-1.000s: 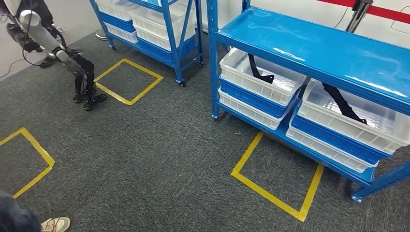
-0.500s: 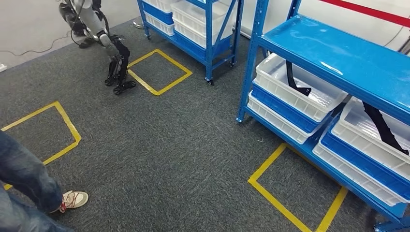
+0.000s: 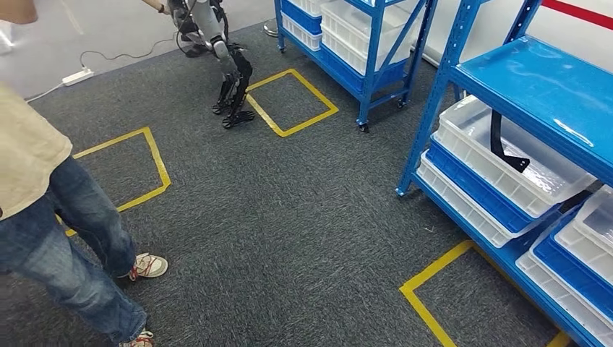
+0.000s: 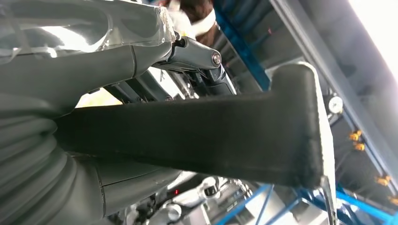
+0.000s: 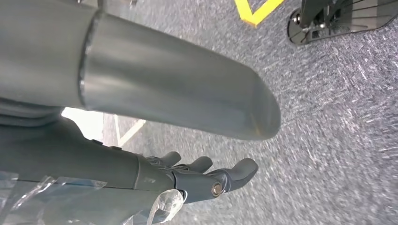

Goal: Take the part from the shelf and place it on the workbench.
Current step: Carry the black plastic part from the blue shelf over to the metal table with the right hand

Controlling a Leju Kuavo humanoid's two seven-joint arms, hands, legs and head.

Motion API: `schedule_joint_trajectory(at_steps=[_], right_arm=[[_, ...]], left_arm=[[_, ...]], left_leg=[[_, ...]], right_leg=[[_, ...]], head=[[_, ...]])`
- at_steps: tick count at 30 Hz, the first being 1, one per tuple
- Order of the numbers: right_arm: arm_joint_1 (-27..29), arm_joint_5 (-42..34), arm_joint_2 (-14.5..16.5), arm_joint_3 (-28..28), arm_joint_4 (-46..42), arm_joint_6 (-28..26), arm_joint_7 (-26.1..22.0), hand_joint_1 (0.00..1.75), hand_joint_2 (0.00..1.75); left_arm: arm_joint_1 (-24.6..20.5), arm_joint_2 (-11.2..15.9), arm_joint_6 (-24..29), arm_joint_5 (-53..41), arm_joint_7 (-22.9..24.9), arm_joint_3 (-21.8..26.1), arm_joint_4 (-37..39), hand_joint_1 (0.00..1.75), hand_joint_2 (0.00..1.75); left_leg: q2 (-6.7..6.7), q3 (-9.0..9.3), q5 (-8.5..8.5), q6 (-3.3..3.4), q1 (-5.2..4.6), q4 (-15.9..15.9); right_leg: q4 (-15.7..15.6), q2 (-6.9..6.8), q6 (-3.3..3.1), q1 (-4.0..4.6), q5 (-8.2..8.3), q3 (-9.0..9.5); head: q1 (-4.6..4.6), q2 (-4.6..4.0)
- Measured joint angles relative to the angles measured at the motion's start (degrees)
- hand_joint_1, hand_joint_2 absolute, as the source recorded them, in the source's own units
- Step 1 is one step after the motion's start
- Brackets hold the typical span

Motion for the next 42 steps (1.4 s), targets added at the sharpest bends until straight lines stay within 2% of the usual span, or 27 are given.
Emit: schedule_joint_trajectory(at_steps=[1, 2, 4, 5, 6, 8, 10, 12, 13, 15, 17, 19, 20, 21, 22, 24, 26, 28, 30, 32, 34, 35, 36, 37, 39, 41, 42], right_arm=[[0.1, 0.1, -0.1, -0.1, -0.1, 0.0, 0.0, 0.00, 0.00], [0.3, 0.3, -0.2, -0.2, -0.2, 0.0, 0.0, 0.00, 0.00], [0.5, 0.5, -0.3, -0.3, -0.3, 0.0, 0.0, 0.00, 0.00], [0.5, 0.5, -0.3, -0.3, -0.4, 0.0, 0.0, 0.00, 0.00], [0.5, 0.5, -0.3, -0.4, -0.5, 0.1, 0.0, 0.00, 0.00], [0.5, 0.6, -0.4, -0.6, -0.6, 0.3, 0.0, 0.00, 0.00], [0.4, 0.6, -0.4, -0.8, -0.8, 0.5, 0.0, 0.00, 0.00], [0.2, 0.7, -0.4, -0.8, -1.0, 0.7, 0.0, 0.00, 0.00], [0.1, 0.8, -0.4, -0.8, -1.2, 0.8, 0.0, 0.00, 0.00], [0.1, 1.0, -0.4, -0.9, -1.4, 1.0, 0.0, 0.00, 0.00], [0.3, 1.1, -0.4, -0.9, -1.6, 1.0, 0.0, 0.00, 0.00], [0.5, 1.2, -0.4, -0.9, -1.6, 1.0, 0.0, 0.00, 0.00], [0.5, 1.2, -0.4, -0.9, -1.6, 1.0, 0.0, 0.00, 0.00], [0.6, 1.2, -0.4, -0.9, -1.6, 1.0, 0.0, 0.00, 0.00], [0.7, 1.2, -0.3, -0.9, -1.6, 1.1, 0.1, 0.00, 0.00], [0.9, 1.2, -0.3, -0.9, -1.6, 1.1, 0.1, 0.00, 0.00], [0.8, 1.2, -0.3, -0.9, -1.7, 1.4, 0.1, 0.00, 0.00], [0.4, 1.3, -0.2, -0.9, -1.8, 1.7, 0.1, 0.00, 0.00], [0.3, 1.3, -0.1, -0.9, -2.0, 1.9, 0.1, 0.00, 0.00], [0.5, 1.3, 0.0, -0.9, -2.0, 1.9, 0.1, 0.00, 0.00], [0.7, 1.3, 0.0, -0.9, -2.0, 1.9, 0.1, 0.00, 0.00], [0.8, 1.3, 0.0, -0.9, -2.0, 1.9, 0.1, 0.00, 0.00], [0.8, 1.3, 0.0, -0.9, -2.0, 1.9, 0.1, 0.00, 0.00], [0.8, 1.3, 0.1, -0.9, -2.1, 2.0, 0.1, 0.00, 0.00], [0.8, 1.4, 0.2, -0.9, -2.1, 2.0, 0.1, 0.00, 0.00], [0.7, 1.4, 0.2, -0.9, -2.1, 2.1, 0.1, 0.00, 0.00], [0.6, 1.4, 0.3, -0.9, -2.1, 2.1, 0.1, 0.00, 0.00]], left_arm=[[0.1, 0.0, 0.2, 0.2, 0.0, 0.1, 0.0, 1.75, 1.75], [0.2, 0.0, 0.4, 0.4, 0.0, 0.2, 0.0, 1.75, 1.75], [0.6, 0.0, 0.7, 0.7, 0.1, 0.4, 0.0, 1.75, 1.75], [0.8, 0.0, 0.8, 0.7, 0.1, 0.5, 0.0, 1.75, 1.75], [0.8, 0.0, 0.8, 0.8, 0.2, 0.7, 0.0, 1.75, 1.75], [0.8, 0.0, 0.9, 0.9, 0.2, 1.0, 0.0, 1.75, 1.75], [0.8, 0.1, 0.9, 1.3, 0.2, 1.3, 0.0, 1.75, 1.75], [0.8, 0.1, 0.9, 1.7, 0.3, 1.3, 0.0, 1.75, 1.75], [0.8, 0.1, 0.9, 1.8, 0.2, 1.4, 0.0, 1.75, 1.75], [0.7, 0.2, 0.9, 1.8, 0.1, 1.5, 0.0, 1.75, 1.75], [0.5, 0.2, 0.8, 1.9, 0.0, 1.4, 0.0, 1.75, 1.75], [0.5, 0.2, 0.6, 1.9, -0.1, 1.3, 0.0, 1.75, 1.75], [0.5, 0.2, 0.5, 2.0, -0.1, 1.3, 0.0, 1.75, 1.75], [0.5, 0.2, 0.5, 2.0, -0.1, 1.2, 0.0, 1.75, 1.75], [0.5, 0.2, 0.4, 2.0, -0.1, 1.2, 0.0, 1.75, 1.75], [0.5, 0.2, 0.4, 2.0, -0.1, 1.1, 0.0, 1.75, 1.75], [0.5, 0.2, 0.4, 2.0, -0.2, 1.1, 0.0, 1.75, 1.75], [0.7, 0.2, 0.4, 2.1, -0.2, 1.2, 0.0, 1.75, 1.75], [0.7, 0.3, 0.4, 2.1, -0.2, 1.3, 0.0, 1.75, 1.75], [0.7, 0.4, 0.4, 2.1, -0.2, 1.3, 0.0, 1.75, 1.75], [0.7, 0.4, 0.4, 2.0, -0.2, 1.3, 0.0, 1.75, 1.75], [0.8, 0.4, 0.4, 2.0, -0.2, 1.3, 0.0, 1.75, 1.75], [0.8, 0.4, 0.4, 2.0, -0.2, 1.3, 0.0, 1.75, 1.75], [0.8, 0.4, 0.4, 2.0, -0.2, 1.3, 0.0, 1.75, 1.75], [0.8, 0.4, 0.3, 2.0, -0.1, 1.4, 0.0, 1.75, 1.75], [0.7, 0.4, 0.2, 1.9, 0.2, 1.5, 0.0, 1.75, 1.75], [0.7, 0.4, 0.2, 1.9, 0.3, 1.5, 0.0, 1.75, 1.75]], left_leg=[[2.26, -1.71, -1.72, -0.26, 0.00, 3.6], [3.71, -3.94, -3.55, -0.52, 0.08, 7.9], [4.74, -7.42, -5.38, -0.90, 0.41, 14.2], [4.92, -7.71, -4.84, -1.00, 0.53, 14.4], [5.28, -6.56, -3.22, -1.02, 0.59, 11.9], [7.52, -2.13, 0.58, -0.75, 0.35, 3.2], [9.04, 0.66, 2.27, -0.18, -0.16, -2.3], [8.02, 0.76, 2.19, 0.40, -0.49, -3.0], [7.30, 0.87, 2.26, 0.71, -0.36, -3.1], [5.90, 1.23, 2.47, 1.47, -0.10, -3.6], [4.64, 1.42, 2.48, 2.06, -0.04, -3.8], [3.15, 1.47, 2.39, 2.26, -0.16, -3.7], [2.29, 1.53, 2.36, 2.27, -0.19, -3.7], [1.38, 1.64, 2.32, 2.23, -0.18, -3.7], [0.48, 1.78, 2.26, 2.15, -0.12, -3.6], [-1.07, 1.79, 2.07, 1.76, -0.06, -3.3], [-2.39, 1.44, 2.07, 1.08, 0.05, -3.2], [-3.44, 1.07, 2.24, 0.35, 0.36, -3.2], [-0.90, 0.04, 1.09, -0.15, 0.40, -1.2], [3.26, -3.12, -2.31, -0.62, 0.36, 5.4], [4.60, -7.00, -5.30, -1.10, 0.60, 13.2], [4.74, -7.88, -5.47, -1.27, 0.70, 14.8], [4.91, -7.46, -4.54, -1.39, 0.78, 14.0], [5.40, -5.78, -2.76, -1.42, 0.82, 10.8], [8.03, -1.12, 0.66, -1.17, 0.58, 2.2], [9.61, 1.13, 1.75, -0.51, 0.13, -2.2], [9.17, 1.15, 1.67, -0.17, -0.09, -2.6]], right_leg=[[0.0, -0.78, -0.20, 0.05, -0.09, 0.12], [0.0, -1.59, -0.36, 0.10, -0.22, 0.18], [0.0, -3.20, -0.44, 0.19, -0.49, 0.33], [0.0, -3.97, -0.39, 0.20, -0.65, 0.47], [0.0, -4.70, -0.28, 0.19, -0.86, 0.71], [0.0, -5.97, 0.11, 0.31, -1.42, 1.44], [-0.1, -7.06, 0.68, 0.57, -2.01, 2.04], [-0.3, -8.24, 1.27, 0.71, -2.43, 2.53], [-0.4, -8.17, 1.60, 0.60, -2.69, 2.78], [1.9, -5.39, 2.04, 0.39, -4.34, 2.17], [9.0, -1.90, 2.11, 0.28, -7.80, -1.45], [16.2, -1.14, 2.12, 0.29, -9.95, -5.74], [17.1, -1.10, 2.12, 0.28, -9.33, -6.69], [15.4, -0.94, 2.11, 0.23, -7.49, -6.45], [11.8, -0.43, 2.09, 0.13, -4.91, -5.25], [4.0, 2.16, 2.02, -0.22, -0.98, -2.34], [0.9, 3.56, 1.73, -0.17, -0.11, -1.11], [0.6, 2.17, 1.07, 0.14, 0.01, -0.93], [0.3, 0.55, 0.30, 0.15, 0.19, -0.70], [0.2, -1.07, -0.20, 0.22, 0.11, -0.53], [0.2, -2.72, -0.39, 0.34, -0.07, -0.49], [0.2, -3.55, -0.39, 0.36, -0.17, -0.44], [0.2, -4.35, -0.34, 0.36, -0.29, -0.33], [0.2, -5.10, -0.23, 0.35, -0.45, -0.14], [0.3, -6.35, 0.23, 0.56, -0.95, 0.42], [0.2, -7.42, 0.85, 0.82, -1.48, 1.03], [0.1, -8.08, 1.15, 0.90, -1.72, 1.32]], head=[[-0.08, 0.00], [-0.14, 0.00], [-0.16, 0.00], [-0.16, 0.00], [-0.16, 0.00], [-0.17, 0.00], [-0.10, 0.00], [-0.04, 0.00], [-0.04, 0.00], [0.03, 0.00], [0.15, 0.00], [0.20, 0.00], [0.21, 0.00], [0.22, 0.00], [0.22, 0.00], [0.23, 0.00], [0.21, 0.00], [0.20, 0.00], [0.16, 0.00], [0.10, 0.00], [0.08, 0.00], [0.08, 0.00], [0.08, 0.00], [0.08, 0.00], [0.07, 0.00], [0.14, 0.00], [0.17, 0.00]])
